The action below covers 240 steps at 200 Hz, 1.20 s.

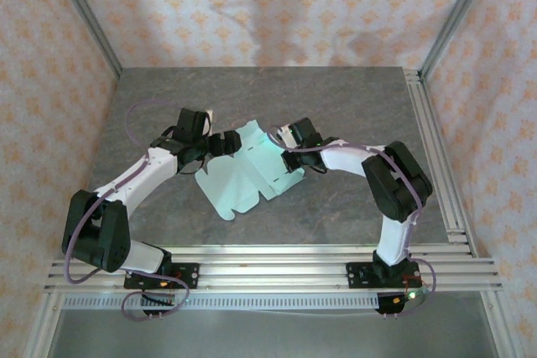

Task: Fold the paper box

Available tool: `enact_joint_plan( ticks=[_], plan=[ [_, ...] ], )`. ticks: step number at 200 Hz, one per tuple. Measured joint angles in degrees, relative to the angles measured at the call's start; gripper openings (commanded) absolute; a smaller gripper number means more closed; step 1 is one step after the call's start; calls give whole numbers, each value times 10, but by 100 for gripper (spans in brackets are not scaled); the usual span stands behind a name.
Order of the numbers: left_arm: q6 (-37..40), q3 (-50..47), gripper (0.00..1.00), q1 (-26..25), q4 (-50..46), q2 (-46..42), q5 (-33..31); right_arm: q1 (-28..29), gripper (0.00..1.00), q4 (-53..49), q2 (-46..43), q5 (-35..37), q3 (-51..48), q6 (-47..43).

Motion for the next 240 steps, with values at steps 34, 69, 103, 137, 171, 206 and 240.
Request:
enact_joint_plan(
  ticks=[34,69,103,137,171,206,240],
  plan=[
    [-8,-14,100,0,6,-24,-41,25,0,-9,-28,79,0,-38],
    [-28,-19,100,5,8,-51,-75,55,0,-8,-37,165,-1,-74],
    [-60,-49,100,25,23,-68,-91,85,0,12,-39,262,-9,-116],
    [-93,-79,100,44,29,-90,-102,106,0,44,-40,337,-17,-163],
    [-108,-79,100,58,37,-92,-102,128,0,105,-42,397,-44,-228],
    [-115,-64,100,67,43,-63,-101,148,0,191,-42,461,-70,-314],
    [-118,-53,100,73,51,-35,-99,158,0,283,-41,508,-94,-386]
  ],
)
